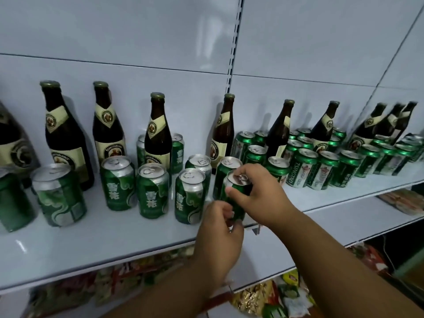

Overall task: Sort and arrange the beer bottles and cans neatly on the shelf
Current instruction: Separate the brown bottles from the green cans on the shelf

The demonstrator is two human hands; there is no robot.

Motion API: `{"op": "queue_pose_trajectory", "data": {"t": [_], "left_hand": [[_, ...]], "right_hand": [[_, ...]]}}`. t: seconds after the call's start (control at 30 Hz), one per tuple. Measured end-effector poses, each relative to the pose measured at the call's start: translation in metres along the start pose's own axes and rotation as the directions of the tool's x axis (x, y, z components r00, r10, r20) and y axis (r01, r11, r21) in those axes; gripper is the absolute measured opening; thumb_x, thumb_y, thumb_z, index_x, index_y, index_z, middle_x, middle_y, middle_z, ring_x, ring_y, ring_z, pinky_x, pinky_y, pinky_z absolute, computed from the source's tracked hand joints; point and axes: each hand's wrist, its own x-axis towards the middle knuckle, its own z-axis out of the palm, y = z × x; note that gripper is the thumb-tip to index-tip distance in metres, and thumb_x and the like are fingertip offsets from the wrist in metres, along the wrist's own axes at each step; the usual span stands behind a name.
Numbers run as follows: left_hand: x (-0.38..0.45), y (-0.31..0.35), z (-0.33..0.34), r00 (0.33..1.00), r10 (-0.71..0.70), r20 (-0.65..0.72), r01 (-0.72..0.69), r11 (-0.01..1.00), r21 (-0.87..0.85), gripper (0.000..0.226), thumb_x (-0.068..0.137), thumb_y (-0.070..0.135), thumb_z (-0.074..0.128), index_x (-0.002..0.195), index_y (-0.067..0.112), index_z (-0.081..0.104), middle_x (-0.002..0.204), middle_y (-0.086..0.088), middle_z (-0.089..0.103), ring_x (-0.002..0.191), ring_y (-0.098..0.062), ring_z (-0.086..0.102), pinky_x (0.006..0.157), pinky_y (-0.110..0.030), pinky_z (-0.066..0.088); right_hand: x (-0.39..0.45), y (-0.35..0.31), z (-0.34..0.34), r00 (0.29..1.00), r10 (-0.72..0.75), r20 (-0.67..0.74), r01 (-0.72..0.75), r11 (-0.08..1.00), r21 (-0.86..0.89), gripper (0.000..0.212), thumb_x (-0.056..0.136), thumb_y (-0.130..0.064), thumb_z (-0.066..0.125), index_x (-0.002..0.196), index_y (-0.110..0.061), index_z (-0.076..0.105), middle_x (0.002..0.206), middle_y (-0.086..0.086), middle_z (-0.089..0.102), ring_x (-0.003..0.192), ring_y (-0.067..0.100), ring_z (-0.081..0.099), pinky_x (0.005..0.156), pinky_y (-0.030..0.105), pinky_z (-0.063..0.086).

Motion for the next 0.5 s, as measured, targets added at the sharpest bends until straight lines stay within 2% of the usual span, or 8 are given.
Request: {"op": "queue_pose_trajectory", "data": {"t": [0.13,0.2,0.3,0.4,0.5], "left_hand": [[0.008,0.004,0.017,0.985,-0.049,-0.165,0.055,0.998,0.034,0.039,0.083,0.034,0.073,0.108,0.035,0.043,0.097,0.014,0.059,0.083,-0.003,0.060,0.068,-0.023,0.051],[0.010,0.008,0.025,0.968,-0.038,-0.248,0.057,0.996,0.069,0.050,0.080,0.043,0.074,0.118,0.037,0.042,0.102,0.017,0.060,0.089,-0.004,0.061,0.072,-0.026,0.054],[0.013,0.014,0.041,0.919,0.065,-0.390,0.037,0.968,0.249,0.065,0.080,0.047,0.072,0.134,0.030,0.041,0.117,0.010,0.053,0.101,-0.011,0.058,0.079,-0.029,0.055],[0.019,0.021,0.050,0.832,0.261,-0.490,0.034,0.857,0.514,0.072,0.081,0.042,0.073,0.140,0.018,0.040,0.130,-0.006,0.046,0.114,-0.023,0.050,0.086,-0.033,0.049],[0.031,0.032,0.051,0.840,0.338,-0.425,0.043,0.739,0.672,0.064,0.078,0.037,0.073,0.134,0.017,0.050,0.137,-0.011,0.046,0.122,-0.029,0.046,0.097,-0.040,0.049]], "right_hand": [[0.013,0.021,0.001,0.994,-0.073,0.079,0.067,0.994,0.084,0.030,0.083,-0.044,0.072,0.105,-0.029,0.058,0.107,-0.012,0.052,0.096,0.003,0.049,0.081,0.019,0.041],[0.023,0.027,-0.003,0.983,-0.130,0.133,0.113,0.986,0.126,0.021,0.089,-0.049,0.062,0.099,-0.031,0.058,0.104,-0.010,0.052,0.092,0.001,0.049,0.075,0.016,0.040],[0.043,0.031,-0.015,0.974,-0.175,0.145,0.147,0.972,0.186,0.025,0.099,-0.046,0.044,0.092,-0.027,0.057,0.099,-0.001,0.054,0.084,0.008,0.053,0.067,0.025,0.037],[0.068,0.032,-0.017,0.961,-0.176,0.215,0.169,0.984,0.050,0.025,0.102,-0.039,0.041,0.092,-0.020,0.055,0.100,0.007,0.051,0.085,0.020,0.053,0.069,0.029,0.036],[0.095,0.025,-0.016,0.932,-0.131,0.338,0.174,0.979,-0.101,0.024,0.095,-0.039,0.050,0.095,-0.016,0.057,0.098,0.010,0.058,0.086,0.026,0.059,0.070,0.033,0.047]]}}
